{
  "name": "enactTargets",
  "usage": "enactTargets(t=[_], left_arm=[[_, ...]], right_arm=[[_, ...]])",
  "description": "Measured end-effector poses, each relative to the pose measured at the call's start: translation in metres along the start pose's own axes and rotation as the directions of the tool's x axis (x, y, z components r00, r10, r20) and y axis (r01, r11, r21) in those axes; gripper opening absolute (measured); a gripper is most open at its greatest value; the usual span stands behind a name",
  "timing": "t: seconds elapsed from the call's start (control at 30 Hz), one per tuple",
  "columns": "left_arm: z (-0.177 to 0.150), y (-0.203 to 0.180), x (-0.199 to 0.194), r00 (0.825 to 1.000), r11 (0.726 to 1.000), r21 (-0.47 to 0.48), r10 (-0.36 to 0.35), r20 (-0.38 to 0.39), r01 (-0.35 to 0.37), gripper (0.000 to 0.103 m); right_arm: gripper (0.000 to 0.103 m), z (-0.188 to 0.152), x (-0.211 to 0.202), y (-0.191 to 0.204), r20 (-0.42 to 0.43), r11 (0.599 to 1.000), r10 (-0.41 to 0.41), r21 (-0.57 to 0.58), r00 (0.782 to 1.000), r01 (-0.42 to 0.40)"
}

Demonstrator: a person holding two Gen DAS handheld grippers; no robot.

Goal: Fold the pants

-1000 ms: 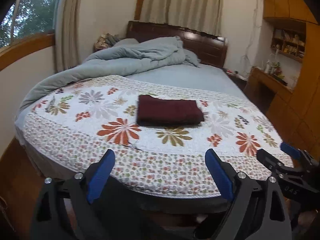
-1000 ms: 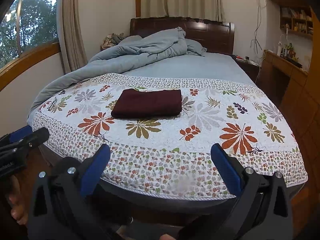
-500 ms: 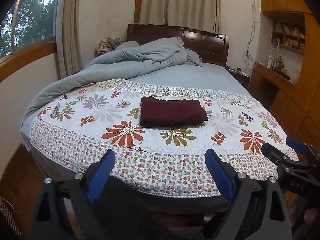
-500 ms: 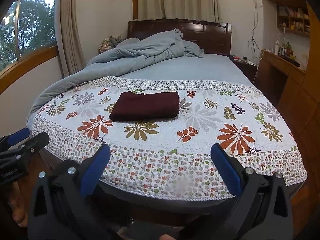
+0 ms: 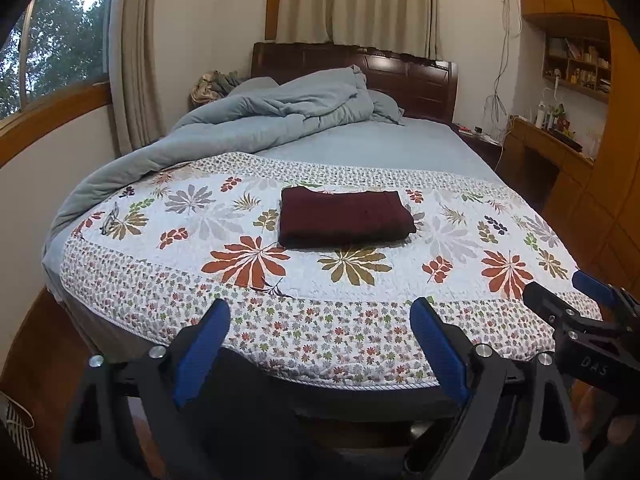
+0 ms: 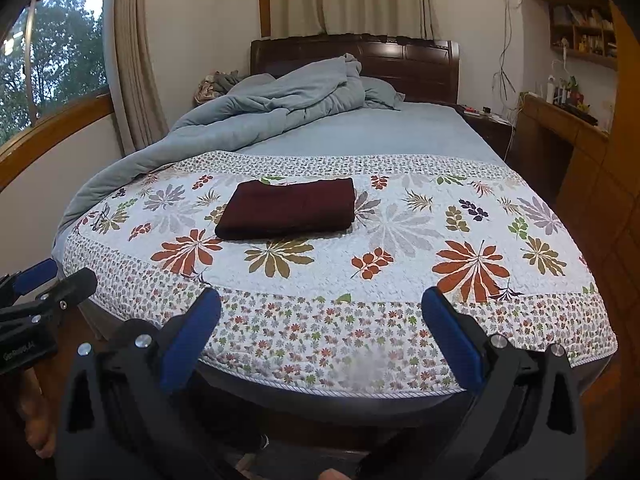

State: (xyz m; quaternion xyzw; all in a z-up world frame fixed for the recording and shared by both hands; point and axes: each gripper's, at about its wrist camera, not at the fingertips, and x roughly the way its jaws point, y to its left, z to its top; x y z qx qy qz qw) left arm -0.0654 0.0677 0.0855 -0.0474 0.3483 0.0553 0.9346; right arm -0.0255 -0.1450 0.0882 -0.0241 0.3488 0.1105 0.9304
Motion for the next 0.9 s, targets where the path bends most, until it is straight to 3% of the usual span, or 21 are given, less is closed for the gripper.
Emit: enactTargets(t=[0.9], left_arm=[[-0.0046,0.0039,0.0040,1.000,1.000,-0.010,-0.005,-0.029,0.005,0.092]], right_arm=[[0.100,-0.0031,0.0049,0.0040,-0.011,1.000,-0.001,-0.006,1.000,0.001]])
